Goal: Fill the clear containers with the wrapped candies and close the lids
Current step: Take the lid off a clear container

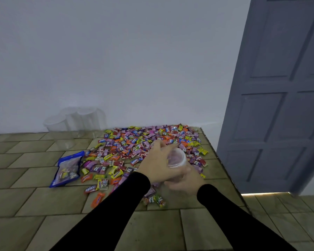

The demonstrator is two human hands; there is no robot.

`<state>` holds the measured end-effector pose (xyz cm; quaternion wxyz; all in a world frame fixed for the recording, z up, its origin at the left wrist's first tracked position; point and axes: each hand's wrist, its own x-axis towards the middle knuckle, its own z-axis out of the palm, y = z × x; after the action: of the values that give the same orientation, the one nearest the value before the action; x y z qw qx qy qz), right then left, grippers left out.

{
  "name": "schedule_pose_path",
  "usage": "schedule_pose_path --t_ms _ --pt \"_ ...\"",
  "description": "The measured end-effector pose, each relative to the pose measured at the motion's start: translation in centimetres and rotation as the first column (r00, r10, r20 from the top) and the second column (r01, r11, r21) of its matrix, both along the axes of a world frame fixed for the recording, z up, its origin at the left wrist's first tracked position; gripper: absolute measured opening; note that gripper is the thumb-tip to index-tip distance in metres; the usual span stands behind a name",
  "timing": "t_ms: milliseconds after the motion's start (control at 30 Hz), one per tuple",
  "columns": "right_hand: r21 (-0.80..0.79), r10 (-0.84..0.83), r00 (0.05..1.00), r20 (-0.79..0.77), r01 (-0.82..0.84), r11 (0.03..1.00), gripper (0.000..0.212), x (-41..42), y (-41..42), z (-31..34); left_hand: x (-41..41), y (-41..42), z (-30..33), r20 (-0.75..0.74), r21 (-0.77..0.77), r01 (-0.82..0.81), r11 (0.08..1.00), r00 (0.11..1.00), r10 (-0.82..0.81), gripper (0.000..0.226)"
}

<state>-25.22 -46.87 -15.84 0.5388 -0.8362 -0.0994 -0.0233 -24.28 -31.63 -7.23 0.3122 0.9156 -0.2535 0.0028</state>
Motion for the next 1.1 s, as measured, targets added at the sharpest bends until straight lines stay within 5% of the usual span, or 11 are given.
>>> schedule_pose_path --t_ms 133,233,367,600,733,867,1033,1100 --pt "0.09 -0.013 1.0 -0.004 0.013 0.996 0.077 0.9 0.2 0.4 1.3 1.2 0.8 -0.292 -0.378 -0.209 0.902 0.951 0.098 0.055" --pt "0.093 -0.028 0.999 -0.023 0.03 0.995 0.083 1.3 0.5 0.5 2.2 2.9 0.9 -0.331 -0.237 -0.346 0.908 0.907 0.26 0.045" --pt "0.095 -0.067 0.998 0.003 0.066 0.993 0.086 1.7 1.0 0.5 1.0 3.6 1.5 -0.543 -0.208 -0.336 0.919 0.82 0.177 0.046" --pt "0.051 -0.032 0.999 -0.02 0.033 0.998 0.093 2.3 0.8 0.3 3.3 2.2 1.3 -0.314 -0.224 -0.398 0.89 0.894 0.321 0.049" --pt "0.068 -0.02 0.999 -0.041 0.023 0.997 0.086 2.2 0.8 0.5 5.3 1.6 1.2 -0.437 -0.143 -0.371 0.918 0.855 0.277 0.049" --pt "0.05 -0.018 0.999 -0.043 0.021 0.999 0.087 2.3 0.6 0.6 5.5 2.1 0.3 -0.718 -0.328 -0.386 0.862 0.695 0.039 0.045" --pt "0.014 -0.002 0.998 -0.061 0.002 1.0 0.091 2.5 0.4 0.5 5.5 1.6 -0.3 -0.705 -0.427 -0.411 0.806 0.709 -0.012 0.035" --pt "0.001 0.004 0.998 -0.07 -0.003 1.0 0.098 2.8 0.5 0.4 5.6 2.0 0.6 -0.668 -0.357 -0.374 0.856 0.743 0.046 0.036"
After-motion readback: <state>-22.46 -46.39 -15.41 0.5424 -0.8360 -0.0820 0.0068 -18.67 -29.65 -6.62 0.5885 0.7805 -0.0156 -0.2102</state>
